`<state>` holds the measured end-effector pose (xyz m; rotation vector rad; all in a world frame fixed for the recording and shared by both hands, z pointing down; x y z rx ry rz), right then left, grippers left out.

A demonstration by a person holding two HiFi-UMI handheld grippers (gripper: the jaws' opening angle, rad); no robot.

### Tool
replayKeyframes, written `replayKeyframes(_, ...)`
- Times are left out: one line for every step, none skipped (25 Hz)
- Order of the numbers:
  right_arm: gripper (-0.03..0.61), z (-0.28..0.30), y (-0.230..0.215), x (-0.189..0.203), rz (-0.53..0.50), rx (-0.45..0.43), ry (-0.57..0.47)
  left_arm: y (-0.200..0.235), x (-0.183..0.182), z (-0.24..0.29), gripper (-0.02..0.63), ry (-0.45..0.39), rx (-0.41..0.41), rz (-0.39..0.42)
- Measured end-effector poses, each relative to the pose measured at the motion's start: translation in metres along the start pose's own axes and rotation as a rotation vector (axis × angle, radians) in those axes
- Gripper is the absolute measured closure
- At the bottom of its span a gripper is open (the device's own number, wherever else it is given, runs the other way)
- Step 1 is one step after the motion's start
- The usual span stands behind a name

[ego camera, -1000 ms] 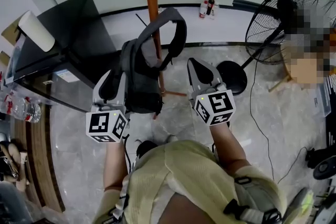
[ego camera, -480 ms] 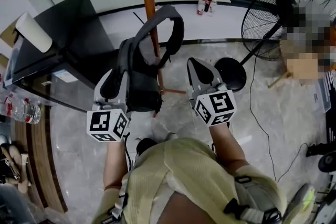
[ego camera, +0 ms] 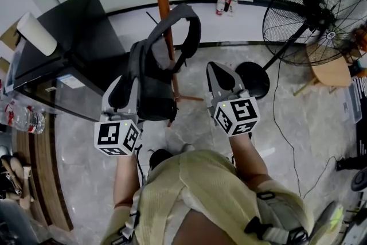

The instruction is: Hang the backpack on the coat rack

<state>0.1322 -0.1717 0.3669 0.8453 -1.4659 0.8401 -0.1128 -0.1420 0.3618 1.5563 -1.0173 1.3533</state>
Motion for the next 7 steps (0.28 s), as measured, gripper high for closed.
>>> replayKeyframes(0.575,-0.0001,-0.0002,-0.0001,-0.001,0.000,0.000,-0.0001,0.0005,-0.0003,0.492,0.000,-0.002,0.000)
replayKeyframes(0.575,-0.0004,-0.0002,-0.0002,-0.001,0.000,0.000,-0.0003,0.0006,-0.0009,0.492,-0.001,-0.006,0.000)
replayKeyframes(0.575,-0.0008,-0.0002,-0.0004,-0.001,-0.001,0.001,-0.0004,0.0004,-0.0015,0.500,-0.003,-0.010,0.001)
replayKeyframes(0.575,-0.0012,-0.0003,-0.0004,0.000,-0.001,0.001,-0.0006,0.0002,-0.0020,0.517,-0.004,-0.014,0.002)
replayKeyframes(0.575,-0.0016,-0.0006,-0.0003,0.001,-0.001,0.002,-0.0009,0.0001,-0.0023,0.518,-0.004,-0.016,0.002)
replayKeyframes(0.575,-0.0020,-0.0011,-0.0002,0.002,-0.001,0.003,-0.0013,0.0001,-0.0025,0.518,-0.004,-0.018,0.002)
replayKeyframes(0.575,-0.0024,-0.0017,-0.0001,0.003,0.000,0.004,-0.0016,0.0001,-0.0027,0.518,-0.004,-0.019,0.002)
Point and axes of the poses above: the fingertips, and each gripper's own axes: z forward along the fingers, y to its left, x out of its underside, the point moved 3 cm from there along -z, backward along the fingers, and after that the axes turned 5 degrees about -y, right-handed, at the moved point
